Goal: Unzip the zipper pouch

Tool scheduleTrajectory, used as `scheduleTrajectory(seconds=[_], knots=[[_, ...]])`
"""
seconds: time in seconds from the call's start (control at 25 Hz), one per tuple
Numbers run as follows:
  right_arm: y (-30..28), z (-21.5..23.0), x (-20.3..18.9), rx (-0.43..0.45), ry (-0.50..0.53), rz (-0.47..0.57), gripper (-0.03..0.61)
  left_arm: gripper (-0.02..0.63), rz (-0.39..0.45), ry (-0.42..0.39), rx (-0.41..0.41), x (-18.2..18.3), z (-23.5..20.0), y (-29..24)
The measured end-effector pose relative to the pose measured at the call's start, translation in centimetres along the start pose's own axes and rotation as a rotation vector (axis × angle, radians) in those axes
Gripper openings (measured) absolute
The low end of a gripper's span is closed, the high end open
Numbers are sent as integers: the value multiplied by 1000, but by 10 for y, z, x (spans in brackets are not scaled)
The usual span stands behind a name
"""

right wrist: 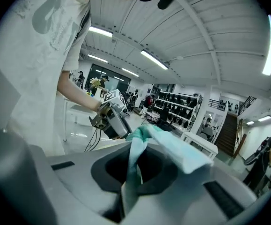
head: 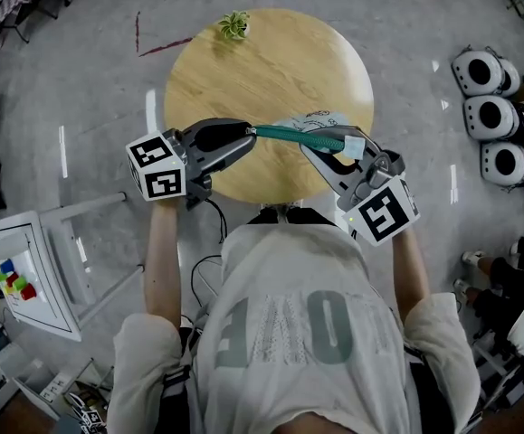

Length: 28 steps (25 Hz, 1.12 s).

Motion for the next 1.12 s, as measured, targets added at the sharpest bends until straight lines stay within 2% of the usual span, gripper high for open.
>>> scheduleTrajectory(seconds=[0.24, 0.52, 0.68, 0.92, 1.12], knots=[[-8, -6, 2, -108, 141, -42, 32, 100, -38, -71, 104, -2, -7, -2], [-11, -13, 0, -193, 239, -93, 32, 80, -42, -47, 162, -4, -10, -1], [-13, -16, -1, -221, 270, -115, 32, 44, 8, 8, 127, 3, -7, 0], [-12, -12, -1, -293, 248, -88, 32, 43, 74, 62, 105, 5, -7, -4], [-14, -11, 0, -311, 252, -89, 32, 43, 82, 81, 92, 3, -8, -6]])
Point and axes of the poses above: the fingertips, and each gripper's own axes: y backward along the fingers, z to its right, x out of its top, the point moved 4 cm from there along y, backward along the fingers, and after that the axes turned 4 degrees about x, right-handed, at the moved point
